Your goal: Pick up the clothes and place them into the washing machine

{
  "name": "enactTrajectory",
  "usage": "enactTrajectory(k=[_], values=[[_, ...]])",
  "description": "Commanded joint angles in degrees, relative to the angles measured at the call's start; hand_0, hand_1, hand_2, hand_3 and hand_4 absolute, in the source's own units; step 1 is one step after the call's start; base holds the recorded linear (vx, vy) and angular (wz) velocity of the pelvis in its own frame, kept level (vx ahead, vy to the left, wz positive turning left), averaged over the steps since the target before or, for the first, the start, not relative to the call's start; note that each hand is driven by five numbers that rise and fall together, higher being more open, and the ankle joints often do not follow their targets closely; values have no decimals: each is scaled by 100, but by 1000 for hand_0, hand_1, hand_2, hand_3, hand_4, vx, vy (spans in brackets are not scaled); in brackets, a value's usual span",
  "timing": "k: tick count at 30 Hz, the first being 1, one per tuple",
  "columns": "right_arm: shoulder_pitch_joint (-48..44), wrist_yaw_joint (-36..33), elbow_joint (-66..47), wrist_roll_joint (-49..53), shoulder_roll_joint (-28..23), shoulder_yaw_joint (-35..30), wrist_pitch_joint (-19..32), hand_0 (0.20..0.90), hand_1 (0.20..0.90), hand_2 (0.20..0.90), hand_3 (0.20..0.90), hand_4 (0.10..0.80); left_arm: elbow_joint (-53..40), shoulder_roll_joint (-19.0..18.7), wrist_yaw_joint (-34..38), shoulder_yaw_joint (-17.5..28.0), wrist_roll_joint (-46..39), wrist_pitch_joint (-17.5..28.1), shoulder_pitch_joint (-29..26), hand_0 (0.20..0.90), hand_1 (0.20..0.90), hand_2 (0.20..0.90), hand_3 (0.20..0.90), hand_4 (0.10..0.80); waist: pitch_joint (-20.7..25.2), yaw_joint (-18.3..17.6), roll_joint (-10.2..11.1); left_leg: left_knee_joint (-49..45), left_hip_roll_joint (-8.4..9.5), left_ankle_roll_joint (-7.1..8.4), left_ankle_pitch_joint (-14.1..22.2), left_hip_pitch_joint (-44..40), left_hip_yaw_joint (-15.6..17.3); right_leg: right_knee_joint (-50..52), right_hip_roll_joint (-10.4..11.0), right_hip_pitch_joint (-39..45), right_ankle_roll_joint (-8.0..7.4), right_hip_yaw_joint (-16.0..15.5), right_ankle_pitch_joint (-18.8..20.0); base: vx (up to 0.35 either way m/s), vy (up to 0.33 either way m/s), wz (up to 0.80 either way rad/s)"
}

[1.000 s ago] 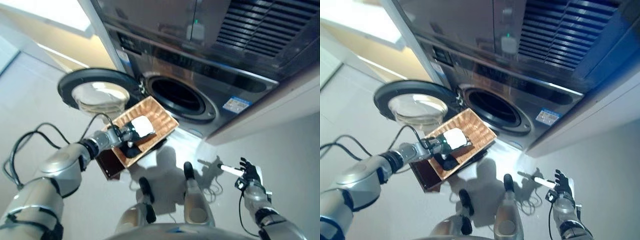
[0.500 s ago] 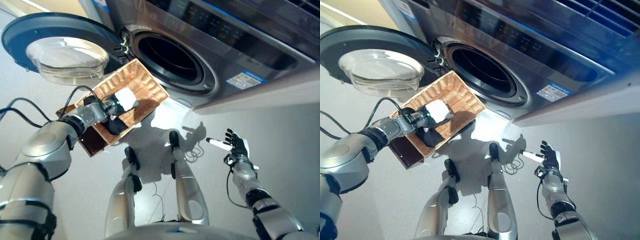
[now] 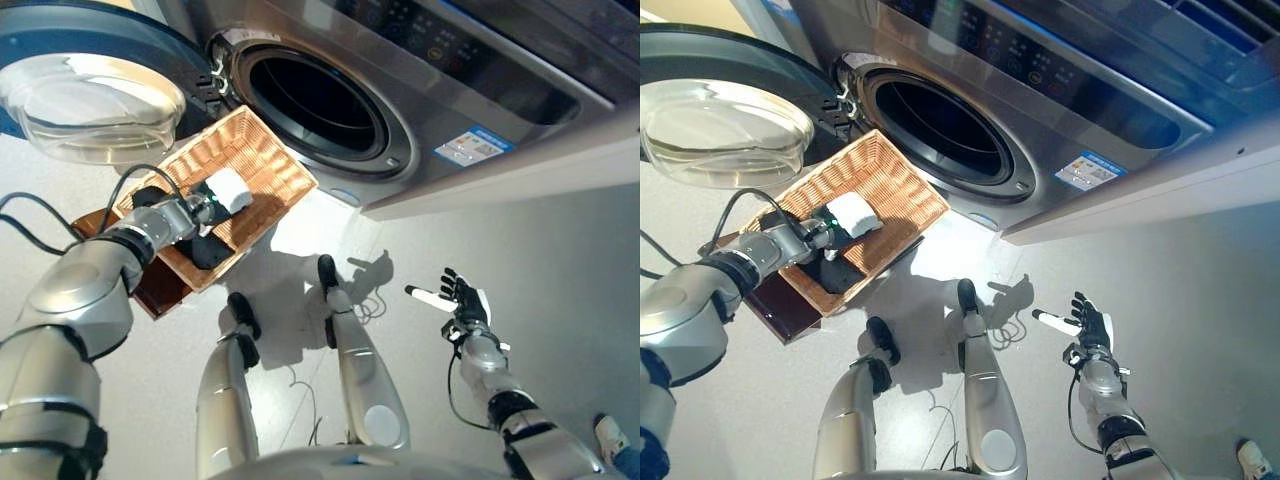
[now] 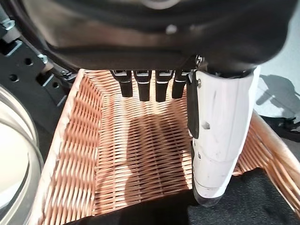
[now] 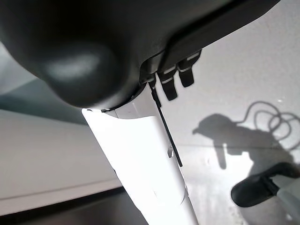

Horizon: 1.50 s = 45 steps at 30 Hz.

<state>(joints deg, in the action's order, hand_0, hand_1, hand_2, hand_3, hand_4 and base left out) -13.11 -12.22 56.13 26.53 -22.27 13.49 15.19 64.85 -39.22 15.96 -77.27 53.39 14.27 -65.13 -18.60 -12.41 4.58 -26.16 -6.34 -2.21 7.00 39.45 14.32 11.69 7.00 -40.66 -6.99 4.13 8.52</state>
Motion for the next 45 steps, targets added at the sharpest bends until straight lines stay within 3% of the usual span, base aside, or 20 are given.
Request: enactTrajectory(k=[1,16,34,43,44,45], values=[[232,6,-304,238,-489,35,296,900,900,900,900,800,-111,-233,37,287,-154,50,-266,900,900,900,900,800,213,3,-270,-150,-118,488,395,92,-286,-194,86,350,-288,-20,-378,0,0,0],[402,137,-392,196,-482,44,268,900,900,900,900,800,-203,-433,-179,193,-360,190,-257,900,900,900,900,800,468,13,-149,-86,-35,499,392,253,-440,-532,181,485,-303,-149,-212,5,0,3],[443,258,-821,395,-655,75,341,900,900,900,900,800,-441,-781,-344,301,-757,188,-142,900,900,900,900,800,385,13,77,-676,-138,476,577,911,-626,-398,113,206,-284,-342,-291,-14,0,4],[484,297,-936,441,-652,97,356,900,900,900,900,800,-370,-727,-373,347,-770,144,-120,900,900,900,900,800,403,-7,79,-888,-166,427,708,1150,-614,-358,93,60,-291,-332,-313,-2,26,-4],[485,285,-927,432,-658,97,358,900,900,900,900,800,-358,-713,-365,341,-764,139,-148,834,834,834,834,753,404,-16,75,-912,-159,422,717,1181,-604,-361,97,47,-291,-331,-305,4,51,-3],[486,283,-943,439,-654,89,361,900,900,900,900,800,-357,-701,-373,344,-768,137,-161,521,521,521,521,529,409,-17,67,-906,-157,420,719,1189,-608,-369,99,33,-292,-327,-300,2,34,-1]])
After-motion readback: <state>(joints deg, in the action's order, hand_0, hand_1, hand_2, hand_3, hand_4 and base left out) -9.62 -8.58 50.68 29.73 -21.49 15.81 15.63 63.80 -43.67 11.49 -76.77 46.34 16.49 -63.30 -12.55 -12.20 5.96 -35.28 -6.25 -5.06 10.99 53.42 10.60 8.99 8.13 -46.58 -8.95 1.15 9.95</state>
